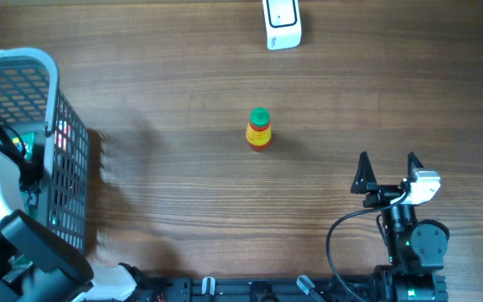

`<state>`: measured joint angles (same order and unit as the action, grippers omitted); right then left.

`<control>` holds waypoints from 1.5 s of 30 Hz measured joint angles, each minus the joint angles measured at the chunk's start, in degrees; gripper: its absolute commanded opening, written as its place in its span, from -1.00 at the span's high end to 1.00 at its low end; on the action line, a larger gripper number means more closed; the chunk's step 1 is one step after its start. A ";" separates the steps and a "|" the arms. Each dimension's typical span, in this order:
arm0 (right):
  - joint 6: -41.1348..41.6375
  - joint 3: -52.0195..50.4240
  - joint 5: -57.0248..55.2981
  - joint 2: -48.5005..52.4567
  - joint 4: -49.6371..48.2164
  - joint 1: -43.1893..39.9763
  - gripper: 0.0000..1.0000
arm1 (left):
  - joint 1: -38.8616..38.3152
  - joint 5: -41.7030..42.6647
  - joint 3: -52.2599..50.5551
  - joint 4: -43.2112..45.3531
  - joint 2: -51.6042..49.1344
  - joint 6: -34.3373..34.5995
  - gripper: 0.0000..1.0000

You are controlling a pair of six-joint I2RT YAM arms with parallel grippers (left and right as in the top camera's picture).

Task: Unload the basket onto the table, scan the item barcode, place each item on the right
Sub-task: 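Return the left gripper into the basket, then grasp the green-capped white jar and place it beside the spice jar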

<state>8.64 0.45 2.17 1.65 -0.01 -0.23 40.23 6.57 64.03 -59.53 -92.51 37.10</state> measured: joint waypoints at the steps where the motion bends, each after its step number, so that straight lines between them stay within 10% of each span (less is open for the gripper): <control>1: -0.02 0.00 0.00 0.00 0.00 0.00 -0.99 | 0.02 -0.15 0.42 -0.87 0.48 0.00 -0.25; 22: -0.02 0.00 0.00 0.00 0.00 0.00 -0.99 | -3.06 1.07 23.91 -13.60 25.27 0.00 -0.28; 45: -0.02 0.00 0.00 0.00 0.00 0.00 -0.99 | -54.12 -8.70 24.00 -9.75 18.95 3.08 -0.29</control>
<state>8.62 0.45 2.17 1.65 -0.01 -0.23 -13.89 -2.13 88.03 -69.28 -73.56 40.18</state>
